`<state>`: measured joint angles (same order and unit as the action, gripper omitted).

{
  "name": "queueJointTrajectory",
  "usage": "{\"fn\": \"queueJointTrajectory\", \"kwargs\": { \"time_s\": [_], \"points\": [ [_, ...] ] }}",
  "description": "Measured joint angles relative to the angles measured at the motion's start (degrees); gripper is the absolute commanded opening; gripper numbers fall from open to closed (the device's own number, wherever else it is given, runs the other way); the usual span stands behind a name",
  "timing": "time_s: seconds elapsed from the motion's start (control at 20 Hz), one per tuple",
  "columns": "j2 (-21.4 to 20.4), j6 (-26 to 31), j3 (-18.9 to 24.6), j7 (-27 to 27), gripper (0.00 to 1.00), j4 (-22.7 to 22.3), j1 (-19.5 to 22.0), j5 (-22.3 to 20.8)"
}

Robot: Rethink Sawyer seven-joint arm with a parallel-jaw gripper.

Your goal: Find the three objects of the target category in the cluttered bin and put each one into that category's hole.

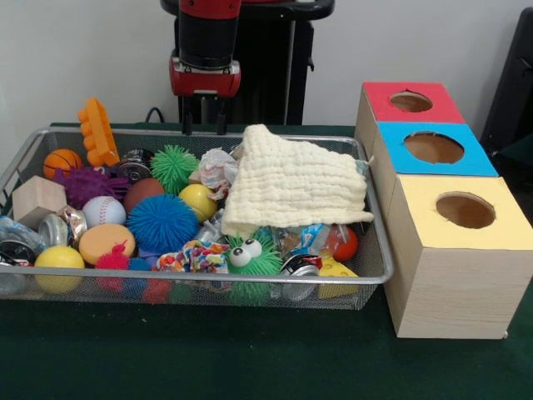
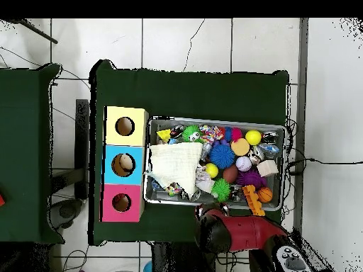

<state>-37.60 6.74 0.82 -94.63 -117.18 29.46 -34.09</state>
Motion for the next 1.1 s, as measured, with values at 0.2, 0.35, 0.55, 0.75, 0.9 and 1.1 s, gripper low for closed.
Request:
{"fn": "queueJointTrajectory", "kwargs": {
  "time_s": [0.2, 0.35, 0.55, 0.75, 0.9, 1.1],
  "points": [
    [0.02, 0.01, -0.02, 0.00, 1.00, 0.05, 0.00, 0.01],
    [0.05, 0.01, -0.05, 0.00, 1.00, 0.11, -0.05, 0.01],
    [0.08, -0.11, -0.22, 0.00, 1.00, 0.17, -0.24, 0.01],
    [0.20, -1.11, -0.98, 0.00, 1.00, 0.15, -0.92, 0.00],
    [0.36, -2.26, -1.98, 0.00, 1.00, 0.13, -1.87, -0.02],
    [0.55, -3.58, -3.18, 0.00, 1.00, 0.12, -2.96, -0.03]
  ]
}}
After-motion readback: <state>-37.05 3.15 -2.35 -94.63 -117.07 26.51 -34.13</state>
